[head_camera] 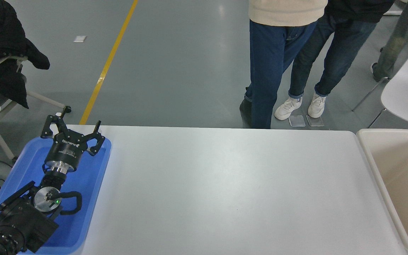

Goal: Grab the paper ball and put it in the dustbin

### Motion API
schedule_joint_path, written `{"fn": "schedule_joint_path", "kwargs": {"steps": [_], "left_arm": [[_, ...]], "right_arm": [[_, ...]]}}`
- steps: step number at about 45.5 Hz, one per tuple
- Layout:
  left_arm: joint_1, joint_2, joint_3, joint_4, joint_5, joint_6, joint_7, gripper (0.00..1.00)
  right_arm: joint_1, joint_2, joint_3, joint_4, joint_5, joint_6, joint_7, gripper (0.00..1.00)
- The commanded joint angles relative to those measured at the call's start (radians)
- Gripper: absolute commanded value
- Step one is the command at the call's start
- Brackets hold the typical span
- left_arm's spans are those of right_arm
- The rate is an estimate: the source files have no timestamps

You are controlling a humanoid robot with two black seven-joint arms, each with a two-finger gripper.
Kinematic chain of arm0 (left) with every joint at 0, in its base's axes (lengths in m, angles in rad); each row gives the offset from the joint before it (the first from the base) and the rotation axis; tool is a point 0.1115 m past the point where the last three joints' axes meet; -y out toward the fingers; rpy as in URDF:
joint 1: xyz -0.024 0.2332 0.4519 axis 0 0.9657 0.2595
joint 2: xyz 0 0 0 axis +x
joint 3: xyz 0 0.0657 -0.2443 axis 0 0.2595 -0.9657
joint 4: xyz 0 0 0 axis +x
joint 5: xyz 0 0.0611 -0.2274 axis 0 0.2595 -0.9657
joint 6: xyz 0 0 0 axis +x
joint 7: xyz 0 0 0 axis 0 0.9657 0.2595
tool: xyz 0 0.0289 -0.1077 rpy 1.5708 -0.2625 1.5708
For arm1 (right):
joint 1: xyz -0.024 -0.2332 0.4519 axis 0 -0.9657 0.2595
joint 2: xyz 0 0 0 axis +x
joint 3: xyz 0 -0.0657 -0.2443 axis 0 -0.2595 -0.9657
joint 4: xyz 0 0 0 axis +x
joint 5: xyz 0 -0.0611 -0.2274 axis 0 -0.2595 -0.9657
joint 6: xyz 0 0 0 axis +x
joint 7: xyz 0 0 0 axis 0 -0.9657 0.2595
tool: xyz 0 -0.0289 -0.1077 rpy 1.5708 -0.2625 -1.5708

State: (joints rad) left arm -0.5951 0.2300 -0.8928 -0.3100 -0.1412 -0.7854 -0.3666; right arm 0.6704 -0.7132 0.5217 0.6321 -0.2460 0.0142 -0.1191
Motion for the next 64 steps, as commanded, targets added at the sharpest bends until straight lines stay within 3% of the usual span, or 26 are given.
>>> {"fn": "schedule_joint_path", "kwargs": {"steps": [1, 6, 13, 17, 20, 24, 26, 30, 45, 64], "left_arm": [[0.0, 0.0, 0.0, 0.0, 0.0, 0.0, 0.0, 1.0], [0.0, 0.0, 0.0, 0.0, 0.0, 0.0, 0.0, 1.0], [0.0, 0.0, 0.0, 0.0, 0.0, 0.0, 0.0, 1.0], [0.0, 0.0, 0.0, 0.0, 0.0, 0.0, 0.0, 1.0], [0.0, 0.0, 0.0, 0.0, 0.0, 0.0, 0.0, 1.0], [0.0, 0.0, 0.0, 0.0, 0.0, 0.0, 0.0, 1.0], [0.0, 0.0, 0.0, 0.0, 0.0, 0.0, 0.0, 1.0], [0.0, 0.0, 0.0, 0.0, 0.0, 0.0, 0.0, 1.0], [0.0, 0.0, 0.0, 0.0, 0.0, 0.0, 0.0, 1.0], [0.0, 0.0, 0.0, 0.0, 0.0, 0.0, 0.0, 1.0]], "right_arm": [[-0.164, 0.081, 0.4, 0.179, 0.004, 0.059, 0.021, 1.0], [-0.218, 0.164, 0.485, 0.175, 0.004, 0.099, 0.139, 1.0], [-0.256, 0.25, 0.486, 0.17, 0.005, 0.102, 0.386, 1.0], [-0.267, 0.29, 0.486, 0.169, 0.005, 0.101, 0.502, 1.0], [-0.269, 0.314, 0.492, 0.167, 0.005, 0.095, 0.55, 1.0], [-0.27, 0.35, 0.498, 0.166, 0.005, 0.079, 0.572, 1.0], [-0.272, 0.374, 0.508, 0.17, 0.005, 0.059, 0.61, 1.0], [-0.273, 0.402, 0.509, 0.182, -0.004, 0.007, 0.634, 1.0], [-0.299, 0.448, 0.52, 0.282, -0.018, -0.143, 0.644, 1.0], [-0.299, 0.474, 0.494, 0.285, -0.021, -0.109, 0.644, 1.0]]}}
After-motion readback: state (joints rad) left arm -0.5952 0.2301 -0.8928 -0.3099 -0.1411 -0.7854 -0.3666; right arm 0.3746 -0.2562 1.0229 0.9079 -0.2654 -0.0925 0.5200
